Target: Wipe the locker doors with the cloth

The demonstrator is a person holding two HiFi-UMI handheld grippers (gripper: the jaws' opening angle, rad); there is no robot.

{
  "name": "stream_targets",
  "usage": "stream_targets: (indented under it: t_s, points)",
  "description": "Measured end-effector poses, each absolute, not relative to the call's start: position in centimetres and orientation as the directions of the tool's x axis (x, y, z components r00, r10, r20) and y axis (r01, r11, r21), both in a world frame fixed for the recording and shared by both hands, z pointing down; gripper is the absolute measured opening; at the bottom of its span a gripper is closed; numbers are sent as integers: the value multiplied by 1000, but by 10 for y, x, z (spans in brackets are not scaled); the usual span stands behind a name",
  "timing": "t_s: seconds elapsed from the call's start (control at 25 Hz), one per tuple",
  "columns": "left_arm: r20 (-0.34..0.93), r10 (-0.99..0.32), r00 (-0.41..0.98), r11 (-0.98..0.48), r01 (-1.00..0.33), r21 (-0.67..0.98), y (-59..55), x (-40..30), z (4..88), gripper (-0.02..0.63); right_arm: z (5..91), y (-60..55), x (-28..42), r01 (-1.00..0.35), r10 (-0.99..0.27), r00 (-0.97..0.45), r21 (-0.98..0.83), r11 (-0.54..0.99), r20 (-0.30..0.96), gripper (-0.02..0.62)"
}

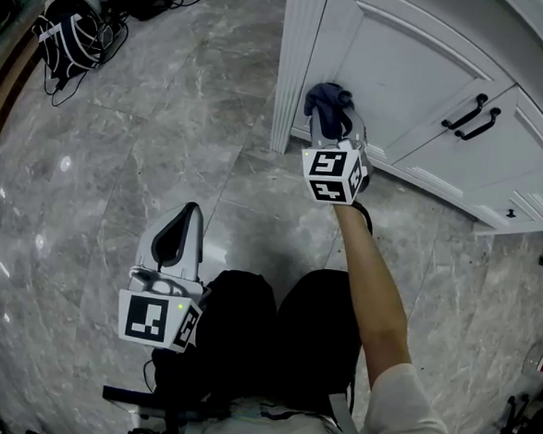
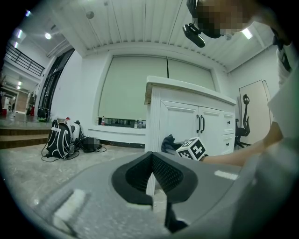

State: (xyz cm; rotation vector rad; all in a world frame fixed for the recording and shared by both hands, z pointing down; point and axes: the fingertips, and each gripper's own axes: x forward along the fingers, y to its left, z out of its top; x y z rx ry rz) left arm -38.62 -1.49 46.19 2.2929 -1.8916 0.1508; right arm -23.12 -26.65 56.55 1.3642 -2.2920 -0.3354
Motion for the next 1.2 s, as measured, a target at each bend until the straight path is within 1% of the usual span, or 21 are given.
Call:
stream_targets:
  t_s: [0.12,0.48,0.72,0.92,1.2]
  points:
    - [183,-963,196,-187,-980,65,-15,-384,463,2,574,-266,-233,-757,-869,-415,428,494,270,110]
    - [201,-962,187,-178,-982,59,-15,-385,465,2,635,-264,-233,-713,-826,-411,430,554,385,110]
    - [204,-962,184,-178,-983,50,-18,-383,464,2,649,-264,-225,-675,-818,-405,469,569,409,109]
    - [205,-959,194,-187,-981,52,-20,-376,465,2,657,-263,-198,-656,-826,-368,510,556,427,106]
    - [204,-955,214,-208,-977,50,-24,-361,465,2,668,-260,-146,-664,-842,-305,534,523,445,106]
